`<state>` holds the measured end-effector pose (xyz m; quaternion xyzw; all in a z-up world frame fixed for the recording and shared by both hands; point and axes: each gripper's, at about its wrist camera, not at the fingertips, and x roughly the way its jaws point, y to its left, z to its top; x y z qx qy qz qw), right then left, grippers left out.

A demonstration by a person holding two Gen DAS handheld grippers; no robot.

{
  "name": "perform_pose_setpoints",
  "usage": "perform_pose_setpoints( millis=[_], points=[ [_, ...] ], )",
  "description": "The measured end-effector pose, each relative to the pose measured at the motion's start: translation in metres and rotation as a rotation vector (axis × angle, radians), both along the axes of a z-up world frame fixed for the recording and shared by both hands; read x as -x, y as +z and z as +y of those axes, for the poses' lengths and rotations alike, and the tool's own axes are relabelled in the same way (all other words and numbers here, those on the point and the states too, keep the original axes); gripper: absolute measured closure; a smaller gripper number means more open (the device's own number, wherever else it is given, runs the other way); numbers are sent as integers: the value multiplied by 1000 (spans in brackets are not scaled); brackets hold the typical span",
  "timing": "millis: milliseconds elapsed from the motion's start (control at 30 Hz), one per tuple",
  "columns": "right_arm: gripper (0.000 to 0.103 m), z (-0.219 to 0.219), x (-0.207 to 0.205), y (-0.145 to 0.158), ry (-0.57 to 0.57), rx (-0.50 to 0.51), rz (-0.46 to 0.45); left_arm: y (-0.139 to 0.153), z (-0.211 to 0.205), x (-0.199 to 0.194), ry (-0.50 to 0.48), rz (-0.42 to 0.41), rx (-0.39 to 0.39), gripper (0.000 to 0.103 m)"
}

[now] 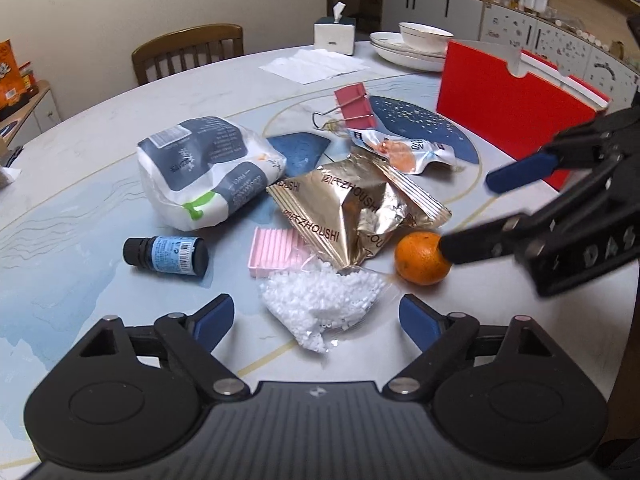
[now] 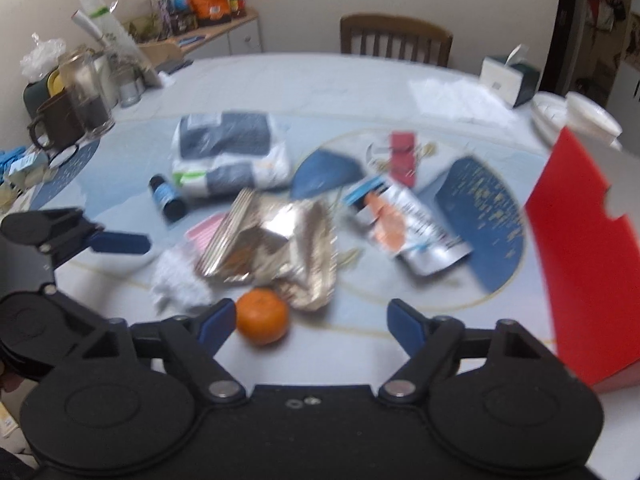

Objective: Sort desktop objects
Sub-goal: 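Grasp the orange with the right tool while the left tool grasps the foam-bead bag, then carry the orange with the right tool and the bead bag with the left tool into the box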

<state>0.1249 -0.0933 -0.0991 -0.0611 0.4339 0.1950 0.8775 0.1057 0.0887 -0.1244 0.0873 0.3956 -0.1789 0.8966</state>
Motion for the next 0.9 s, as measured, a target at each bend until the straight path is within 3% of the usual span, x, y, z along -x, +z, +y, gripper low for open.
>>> perform_pose_setpoints(
  millis=[167, 500, 900],
  points=[
    [34, 12, 3, -7, 4, -15, 34, -6, -1, -2, -18, 7, -21, 29],
    [69, 19, -1, -13, 14, -36, 74, -4, -2, -2, -21, -16, -44, 47],
    [73, 3, 10, -4, 28, -54, 54, 0, -4, 8, -3, 3, -39, 65]
  ],
)
